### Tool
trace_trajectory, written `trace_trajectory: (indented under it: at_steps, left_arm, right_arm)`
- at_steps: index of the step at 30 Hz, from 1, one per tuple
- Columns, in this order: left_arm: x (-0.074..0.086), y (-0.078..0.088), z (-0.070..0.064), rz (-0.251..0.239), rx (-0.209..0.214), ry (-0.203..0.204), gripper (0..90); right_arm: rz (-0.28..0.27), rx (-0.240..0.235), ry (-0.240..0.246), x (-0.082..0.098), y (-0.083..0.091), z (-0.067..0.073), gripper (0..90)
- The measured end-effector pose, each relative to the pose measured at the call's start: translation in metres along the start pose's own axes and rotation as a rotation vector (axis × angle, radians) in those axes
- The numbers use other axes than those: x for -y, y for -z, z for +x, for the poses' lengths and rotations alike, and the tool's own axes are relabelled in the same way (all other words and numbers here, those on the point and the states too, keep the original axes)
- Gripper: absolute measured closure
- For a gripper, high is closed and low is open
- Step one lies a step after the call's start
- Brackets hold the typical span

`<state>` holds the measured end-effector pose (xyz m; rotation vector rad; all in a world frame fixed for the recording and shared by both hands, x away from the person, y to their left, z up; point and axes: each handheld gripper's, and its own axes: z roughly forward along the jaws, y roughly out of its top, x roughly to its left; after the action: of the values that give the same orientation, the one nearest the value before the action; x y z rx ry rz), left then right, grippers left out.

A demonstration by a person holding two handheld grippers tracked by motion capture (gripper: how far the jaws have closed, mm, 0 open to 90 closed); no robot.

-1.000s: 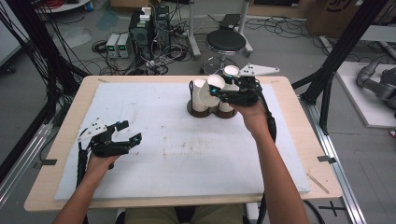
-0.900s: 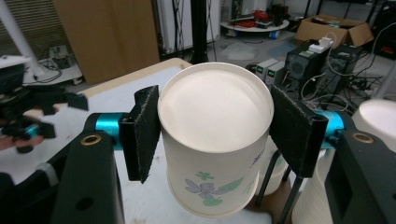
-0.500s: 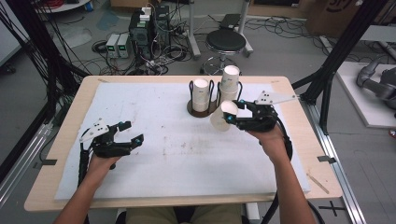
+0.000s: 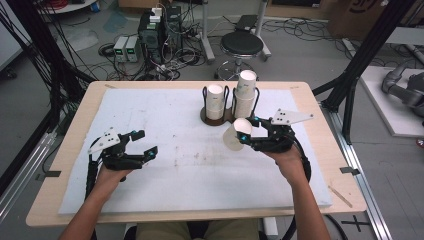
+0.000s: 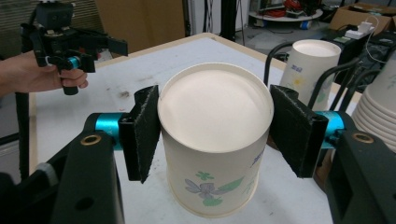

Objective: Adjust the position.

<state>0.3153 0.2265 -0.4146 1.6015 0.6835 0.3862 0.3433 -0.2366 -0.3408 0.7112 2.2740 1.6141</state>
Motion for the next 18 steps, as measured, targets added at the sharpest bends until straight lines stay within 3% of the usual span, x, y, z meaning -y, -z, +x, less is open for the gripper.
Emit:
trace_trajectory:
  at_steps: [10, 18]
  left_arm:
    - [-0.006, -0.010, -0.017, 0.026, 0.088, -0.045, 15.5]
    - [-0.011, -0.021, -0.034, 0.041, 0.144, -0.070, 15.5]
  right_arm:
    - [0.000, -0.038, 0.017, -0.002, -0.004, 0.012, 37.7]
    - [0.003, -0.085, 0.018, -0.002, -0.016, 0.023, 37.7]
